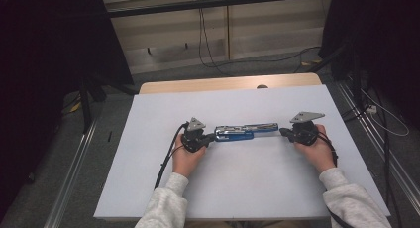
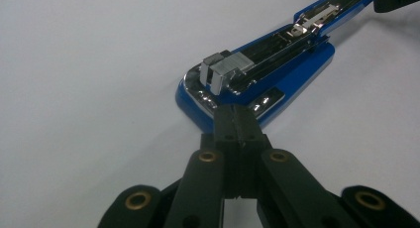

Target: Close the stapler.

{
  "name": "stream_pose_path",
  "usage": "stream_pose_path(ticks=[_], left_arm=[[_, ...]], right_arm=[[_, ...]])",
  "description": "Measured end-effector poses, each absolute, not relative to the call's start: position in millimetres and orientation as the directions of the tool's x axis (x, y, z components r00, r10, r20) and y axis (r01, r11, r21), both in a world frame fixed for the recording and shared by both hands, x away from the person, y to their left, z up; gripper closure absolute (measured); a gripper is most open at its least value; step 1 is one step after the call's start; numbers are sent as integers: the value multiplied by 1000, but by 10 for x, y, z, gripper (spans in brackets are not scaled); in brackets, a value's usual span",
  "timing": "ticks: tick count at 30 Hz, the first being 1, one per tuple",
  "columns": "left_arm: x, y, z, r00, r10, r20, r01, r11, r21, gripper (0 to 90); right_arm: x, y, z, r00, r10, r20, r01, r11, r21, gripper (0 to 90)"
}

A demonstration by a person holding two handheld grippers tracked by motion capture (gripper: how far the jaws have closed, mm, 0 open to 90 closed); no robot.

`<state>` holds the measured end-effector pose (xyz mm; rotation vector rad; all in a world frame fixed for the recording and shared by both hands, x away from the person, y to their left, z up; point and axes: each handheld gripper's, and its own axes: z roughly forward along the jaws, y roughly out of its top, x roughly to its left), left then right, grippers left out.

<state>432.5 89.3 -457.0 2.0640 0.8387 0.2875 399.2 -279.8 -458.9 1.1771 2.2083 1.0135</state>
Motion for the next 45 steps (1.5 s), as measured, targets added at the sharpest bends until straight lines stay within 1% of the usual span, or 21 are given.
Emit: stream_pose_path(ticks=[12, 19, 25, 28, 29, 32, 34, 36, 37, 41, 43, 45], left_arm=[[4347, 852, -4596, 750, 655, -94, 451, -402, 797, 900], [4348, 853, -4606, 746, 660, -87, 452, -407, 794, 900], [4342, 852, -4558, 742, 663, -96, 437, -370, 820, 900], [4356, 842, -4560, 742, 664, -93, 442, -380, 813, 900], [4354, 833, -4575, 746, 658, -108, 446, -372, 814, 900], [4352, 825, -4578, 748, 657, -92, 439, -386, 811, 900], [4342, 822, -4581, 747, 656, -106, 451, -384, 805, 900], [4334, 826, -4593, 749, 657, -87, 445, -401, 800, 900], [4331, 826, -4598, 747, 656, -104, 454, -390, 801, 900], [4338, 831, -4585, 751, 654, -89, 444, -402, 801, 900], [4332, 829, -4588, 753, 652, -89, 440, -399, 804, 900], [4326, 807, -4576, 746, 658, -101, 435, -367, 822, 900]], right_arm=[[4051, -2764, -4625, -565, 823, -55, 520, 408, 750, 900], [4059, -2734, -4632, -573, 818, -53, 518, 411, 751, 900], [4058, -2738, -4620, -573, 818, -45, 519, 405, 753, 900], [4060, -2742, -4623, -572, 819, -43, 519, 402, 755, 900], [4060, -2741, -4624, -573, 819, -43, 519, 403, 754, 900], [4059, -2741, -4623, -575, 817, -42, 516, 403, 756, 900], [4062, -2743, -4624, -573, 818, -42, 517, 400, 757, 900], [4066, -2739, -4626, -572, 819, -42, 518, 400, 756, 900], [4066, -2732, -4627, -573, 818, -40, 518, 400, 756, 900], [4068, -2715, -4625, -579, 814, -39, 516, 403, 756, 900], [4071, -2707, -4624, -577, 815, -40, 517, 403, 755, 900], [4073, -2705, -4620, -577, 816, -43, 517, 405, 754, 900]])
